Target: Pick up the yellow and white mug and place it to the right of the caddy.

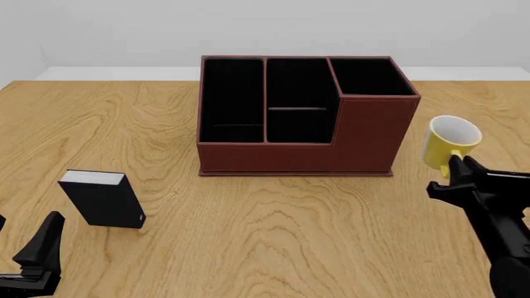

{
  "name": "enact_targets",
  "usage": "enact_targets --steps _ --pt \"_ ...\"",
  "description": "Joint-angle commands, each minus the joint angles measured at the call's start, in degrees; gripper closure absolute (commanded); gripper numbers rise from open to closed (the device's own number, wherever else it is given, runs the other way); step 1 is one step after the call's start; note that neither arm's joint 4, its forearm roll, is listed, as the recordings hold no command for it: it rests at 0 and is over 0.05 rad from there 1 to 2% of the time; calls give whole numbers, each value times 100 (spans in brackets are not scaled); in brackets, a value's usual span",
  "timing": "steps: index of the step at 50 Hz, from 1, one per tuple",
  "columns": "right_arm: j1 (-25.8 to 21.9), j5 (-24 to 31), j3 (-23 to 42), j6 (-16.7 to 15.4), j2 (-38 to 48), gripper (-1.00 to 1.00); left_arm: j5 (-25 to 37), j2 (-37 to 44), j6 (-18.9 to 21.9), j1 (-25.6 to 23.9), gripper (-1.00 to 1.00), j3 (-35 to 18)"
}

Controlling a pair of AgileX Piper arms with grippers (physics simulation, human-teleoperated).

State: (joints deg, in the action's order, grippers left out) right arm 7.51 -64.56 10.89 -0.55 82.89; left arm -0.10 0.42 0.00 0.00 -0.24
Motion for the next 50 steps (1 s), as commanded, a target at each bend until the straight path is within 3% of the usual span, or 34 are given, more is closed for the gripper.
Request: enact_targets --steps 1,21,50 --pt "-34 -125 50 66 189 100 0 0 0 0 -100 0" --pt "5 -509 3 93 666 100 0 0 0 0 -100 0" --pt "32 -526 130 105 967 100 0 0 0 0 -100 0"
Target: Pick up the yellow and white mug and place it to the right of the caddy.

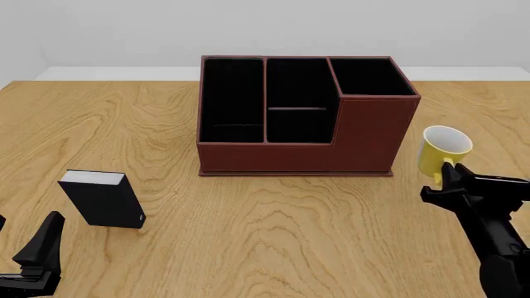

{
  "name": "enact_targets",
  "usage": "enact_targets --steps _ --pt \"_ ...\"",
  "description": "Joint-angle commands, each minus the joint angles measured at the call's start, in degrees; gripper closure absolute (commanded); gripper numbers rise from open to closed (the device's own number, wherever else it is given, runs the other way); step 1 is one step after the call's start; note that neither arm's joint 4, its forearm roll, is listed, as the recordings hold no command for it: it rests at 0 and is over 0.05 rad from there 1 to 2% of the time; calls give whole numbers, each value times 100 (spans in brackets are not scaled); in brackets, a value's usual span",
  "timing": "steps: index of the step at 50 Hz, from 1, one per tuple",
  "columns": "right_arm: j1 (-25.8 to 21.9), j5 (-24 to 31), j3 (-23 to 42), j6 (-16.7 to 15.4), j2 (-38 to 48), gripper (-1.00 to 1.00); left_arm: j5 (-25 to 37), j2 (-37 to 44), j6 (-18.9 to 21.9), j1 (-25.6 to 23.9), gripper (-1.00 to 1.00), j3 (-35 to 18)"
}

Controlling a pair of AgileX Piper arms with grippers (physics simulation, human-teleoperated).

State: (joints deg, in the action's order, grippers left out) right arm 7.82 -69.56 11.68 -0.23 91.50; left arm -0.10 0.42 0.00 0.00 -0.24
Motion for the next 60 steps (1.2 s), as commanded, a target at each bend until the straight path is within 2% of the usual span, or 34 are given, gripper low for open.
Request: enact_targets --steps 1,60 --pt "0 -26 51 78 111 100 0 0 0 0 -100 0" --pt "6 -33 361 164 894 100 0 0 0 0 -100 0"
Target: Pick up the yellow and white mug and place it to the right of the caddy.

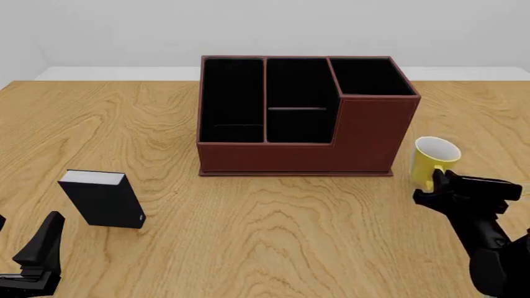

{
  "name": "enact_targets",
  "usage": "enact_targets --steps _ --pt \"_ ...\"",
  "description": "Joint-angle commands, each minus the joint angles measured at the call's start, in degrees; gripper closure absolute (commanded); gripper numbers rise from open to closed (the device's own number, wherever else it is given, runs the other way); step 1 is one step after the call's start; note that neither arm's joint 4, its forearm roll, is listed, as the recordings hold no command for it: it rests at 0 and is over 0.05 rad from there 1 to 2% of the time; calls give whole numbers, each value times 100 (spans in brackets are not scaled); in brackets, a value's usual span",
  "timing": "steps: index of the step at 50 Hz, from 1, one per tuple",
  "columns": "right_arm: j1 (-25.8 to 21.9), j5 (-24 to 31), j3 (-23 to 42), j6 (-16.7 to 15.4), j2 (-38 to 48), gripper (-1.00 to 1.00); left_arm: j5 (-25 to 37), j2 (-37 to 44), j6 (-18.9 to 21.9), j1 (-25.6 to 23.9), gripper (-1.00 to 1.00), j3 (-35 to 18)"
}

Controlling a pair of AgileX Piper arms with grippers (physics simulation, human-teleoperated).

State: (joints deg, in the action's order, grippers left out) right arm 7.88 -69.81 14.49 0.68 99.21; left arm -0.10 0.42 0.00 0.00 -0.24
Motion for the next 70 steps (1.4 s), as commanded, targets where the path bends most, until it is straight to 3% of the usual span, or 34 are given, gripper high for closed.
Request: enact_targets --steps 1,70 --pt "0 -8 77 73 124 100 0 0 0 0 -100 0" --pt "143 -9 394 85 937 100 0 0 0 0 -100 0"
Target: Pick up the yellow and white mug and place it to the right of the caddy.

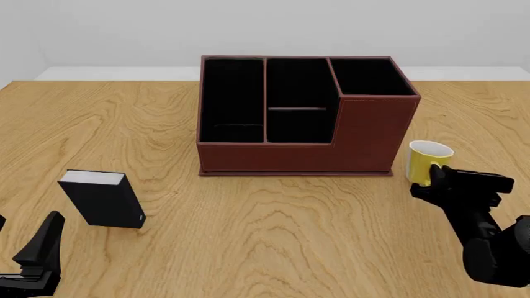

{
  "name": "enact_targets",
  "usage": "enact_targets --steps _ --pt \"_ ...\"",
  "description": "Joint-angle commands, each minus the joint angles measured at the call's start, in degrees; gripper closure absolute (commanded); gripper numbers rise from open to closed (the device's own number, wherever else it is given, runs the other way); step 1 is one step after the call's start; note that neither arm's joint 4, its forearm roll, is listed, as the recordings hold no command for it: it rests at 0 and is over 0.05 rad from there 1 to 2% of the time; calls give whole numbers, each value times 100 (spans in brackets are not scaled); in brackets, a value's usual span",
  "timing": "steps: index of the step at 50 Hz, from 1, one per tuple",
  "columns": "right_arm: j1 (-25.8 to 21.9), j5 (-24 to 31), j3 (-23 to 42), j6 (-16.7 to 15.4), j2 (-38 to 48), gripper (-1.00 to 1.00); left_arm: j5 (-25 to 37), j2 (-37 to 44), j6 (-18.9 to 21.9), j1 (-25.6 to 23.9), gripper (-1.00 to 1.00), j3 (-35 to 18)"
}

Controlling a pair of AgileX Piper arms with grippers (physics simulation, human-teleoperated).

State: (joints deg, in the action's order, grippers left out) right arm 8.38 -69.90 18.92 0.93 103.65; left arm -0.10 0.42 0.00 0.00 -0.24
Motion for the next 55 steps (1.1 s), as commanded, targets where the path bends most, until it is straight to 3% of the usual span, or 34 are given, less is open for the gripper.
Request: enact_targets --steps 1,4,5,27,39,55 --pt "82 0 -66 112 463 100 0 0 0 0 -100 0" --pt "35 0 42 106 703 100 0 0 0 0 -100 0" --pt "55 0 8 114 627 -100 0 0 0 0 -100 0" --pt "180 0 -173 27 506 -100 0 0 0 0 -100 0" --pt "182 1 -662 -58 -179 -100 0 0 0 0 -100 0" --pt "68 1 -1834 -291 -1641 -100 0 0 0 0 -100 0"
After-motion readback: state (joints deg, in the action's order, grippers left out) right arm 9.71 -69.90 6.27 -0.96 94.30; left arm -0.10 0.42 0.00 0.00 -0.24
